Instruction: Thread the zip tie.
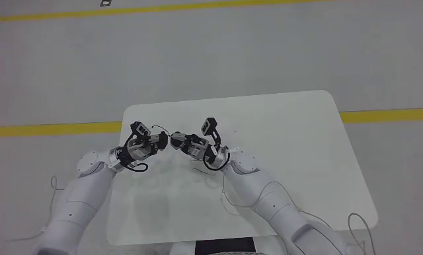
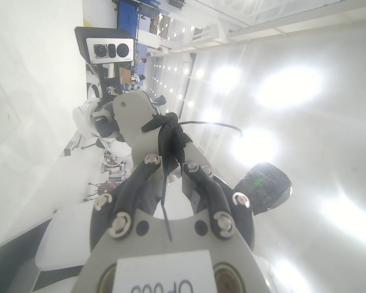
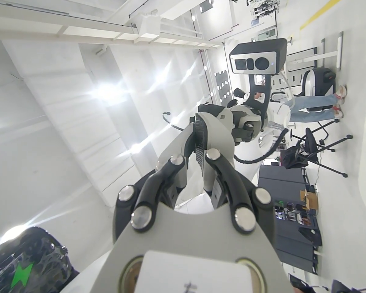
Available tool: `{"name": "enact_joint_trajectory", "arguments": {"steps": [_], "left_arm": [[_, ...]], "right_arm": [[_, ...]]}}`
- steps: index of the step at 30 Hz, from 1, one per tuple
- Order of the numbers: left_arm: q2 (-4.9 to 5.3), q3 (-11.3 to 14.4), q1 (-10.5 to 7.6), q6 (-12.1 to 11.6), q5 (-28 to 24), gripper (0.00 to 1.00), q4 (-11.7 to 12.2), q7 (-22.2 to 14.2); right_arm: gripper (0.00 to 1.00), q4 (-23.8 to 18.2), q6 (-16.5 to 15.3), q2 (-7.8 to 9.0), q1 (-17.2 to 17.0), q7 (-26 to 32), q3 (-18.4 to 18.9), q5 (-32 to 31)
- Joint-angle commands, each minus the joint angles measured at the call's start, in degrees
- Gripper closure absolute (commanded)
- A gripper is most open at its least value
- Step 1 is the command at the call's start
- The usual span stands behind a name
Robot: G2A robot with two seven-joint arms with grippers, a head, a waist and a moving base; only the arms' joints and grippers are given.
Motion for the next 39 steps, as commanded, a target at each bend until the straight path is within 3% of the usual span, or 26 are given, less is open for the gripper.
{"name": "enact_joint_trajectory", "arguments": {"steps": [1, 22, 39], "left_arm": [[0.0, 0.0, 0.0, 0.0, 0.0, 1.0, 0.0, 0.0], [0.0, 0.0, 0.0, 0.0, 0.0, 1.0, 0.0, 0.0], [0.0, 0.0, 0.0, 0.0, 0.0, 1.0, 0.0, 0.0]], "right_arm": [[1.0, -0.1, 0.0, 0.06, -0.2, -0.3, 0.3, -0.5], [1.0, 0.9, 0.2, 0.64, -0.6, -3.6, 1.3, -3.6], [1.0, 2.2, 2.9, 0.79, 0.3, -6.4, 0.1, -5.5]]}}
